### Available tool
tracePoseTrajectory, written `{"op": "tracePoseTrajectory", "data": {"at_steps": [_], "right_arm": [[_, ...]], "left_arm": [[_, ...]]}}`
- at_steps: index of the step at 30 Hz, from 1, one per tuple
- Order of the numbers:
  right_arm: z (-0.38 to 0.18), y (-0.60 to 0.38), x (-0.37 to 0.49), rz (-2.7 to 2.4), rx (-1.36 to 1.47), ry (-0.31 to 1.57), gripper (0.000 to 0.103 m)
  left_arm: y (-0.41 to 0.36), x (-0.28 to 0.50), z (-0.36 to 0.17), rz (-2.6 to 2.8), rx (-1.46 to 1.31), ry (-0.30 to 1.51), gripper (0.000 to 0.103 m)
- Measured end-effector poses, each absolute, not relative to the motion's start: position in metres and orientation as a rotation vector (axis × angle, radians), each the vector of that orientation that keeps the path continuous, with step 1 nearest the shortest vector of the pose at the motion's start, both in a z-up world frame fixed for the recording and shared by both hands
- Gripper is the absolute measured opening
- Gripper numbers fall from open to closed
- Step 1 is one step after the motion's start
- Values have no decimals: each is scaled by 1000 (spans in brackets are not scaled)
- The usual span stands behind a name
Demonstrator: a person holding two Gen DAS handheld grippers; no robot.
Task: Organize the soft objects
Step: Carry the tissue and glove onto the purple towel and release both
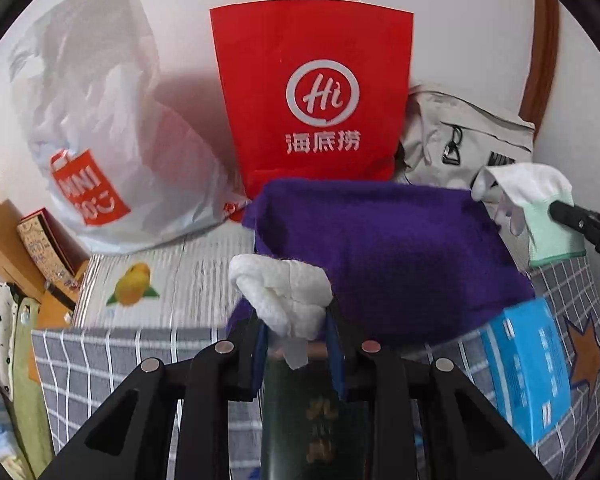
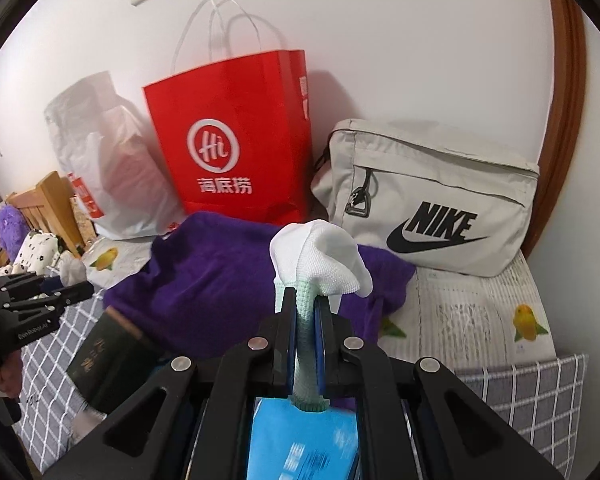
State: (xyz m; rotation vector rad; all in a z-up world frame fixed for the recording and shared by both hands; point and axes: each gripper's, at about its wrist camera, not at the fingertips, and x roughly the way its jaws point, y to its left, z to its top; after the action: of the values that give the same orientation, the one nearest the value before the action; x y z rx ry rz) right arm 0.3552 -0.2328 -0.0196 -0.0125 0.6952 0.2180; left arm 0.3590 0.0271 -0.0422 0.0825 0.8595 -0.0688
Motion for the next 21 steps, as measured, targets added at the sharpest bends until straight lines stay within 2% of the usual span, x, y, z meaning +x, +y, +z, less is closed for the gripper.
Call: {"op": "tracePoseTrajectory", "data": {"at_steps": [9, 16, 21], "right_arm": [[-59, -231, 419, 206, -25, 785, 8], [-88, -236, 434, 201, -9, 849, 8], [-98, -234, 436, 207, -35, 885, 12]], "left_arm": [[17, 406, -56, -76, 92, 882, 25], [17, 427, -73, -94, 76, 922, 25], [17, 442, -83, -100, 80, 952, 25]]}}
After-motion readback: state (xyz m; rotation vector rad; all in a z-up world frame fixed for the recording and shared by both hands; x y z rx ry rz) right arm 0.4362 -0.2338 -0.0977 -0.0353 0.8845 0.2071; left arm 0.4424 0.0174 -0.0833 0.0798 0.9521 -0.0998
